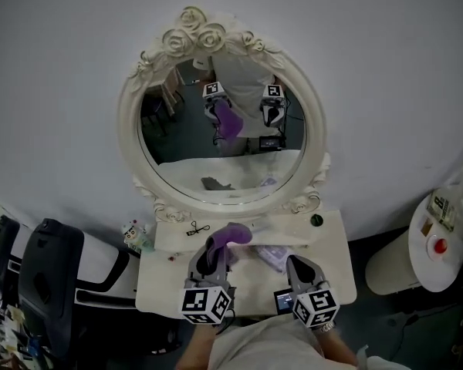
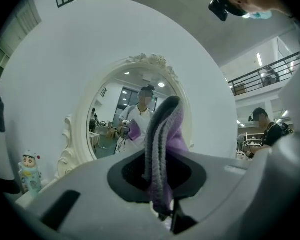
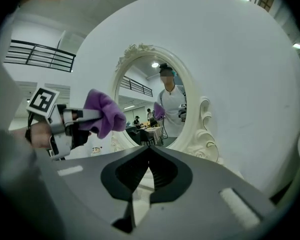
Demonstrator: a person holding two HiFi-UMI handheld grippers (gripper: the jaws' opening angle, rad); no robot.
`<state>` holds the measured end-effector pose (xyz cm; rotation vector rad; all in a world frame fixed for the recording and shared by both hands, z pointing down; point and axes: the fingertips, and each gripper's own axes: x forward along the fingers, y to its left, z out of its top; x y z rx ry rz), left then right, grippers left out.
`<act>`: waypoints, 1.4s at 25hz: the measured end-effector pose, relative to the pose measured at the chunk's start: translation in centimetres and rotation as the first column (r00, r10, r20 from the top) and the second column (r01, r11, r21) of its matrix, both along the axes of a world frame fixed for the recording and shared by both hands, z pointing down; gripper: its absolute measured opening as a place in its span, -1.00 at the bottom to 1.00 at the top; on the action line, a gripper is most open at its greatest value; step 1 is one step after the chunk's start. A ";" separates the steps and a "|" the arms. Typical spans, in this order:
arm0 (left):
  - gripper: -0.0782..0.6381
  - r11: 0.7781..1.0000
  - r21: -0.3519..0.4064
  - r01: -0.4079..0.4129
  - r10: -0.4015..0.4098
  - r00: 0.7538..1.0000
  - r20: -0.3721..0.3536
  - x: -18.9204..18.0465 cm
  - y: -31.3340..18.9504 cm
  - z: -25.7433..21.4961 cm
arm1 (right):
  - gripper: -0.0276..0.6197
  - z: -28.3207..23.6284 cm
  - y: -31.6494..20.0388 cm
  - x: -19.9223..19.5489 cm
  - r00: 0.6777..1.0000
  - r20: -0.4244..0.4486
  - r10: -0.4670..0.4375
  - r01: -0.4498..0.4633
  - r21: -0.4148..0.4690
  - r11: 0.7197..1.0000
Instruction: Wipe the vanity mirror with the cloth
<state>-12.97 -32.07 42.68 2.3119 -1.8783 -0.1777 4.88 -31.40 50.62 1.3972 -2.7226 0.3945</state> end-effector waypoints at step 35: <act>-0.63 0.953 0.121 -0.276 0.281 0.959 -0.025 7.7 -22.2 -27.2 | -0.89 -9.5 -6.2 2.6 1.000 0.017 0.023 -0.024 0.097 0.995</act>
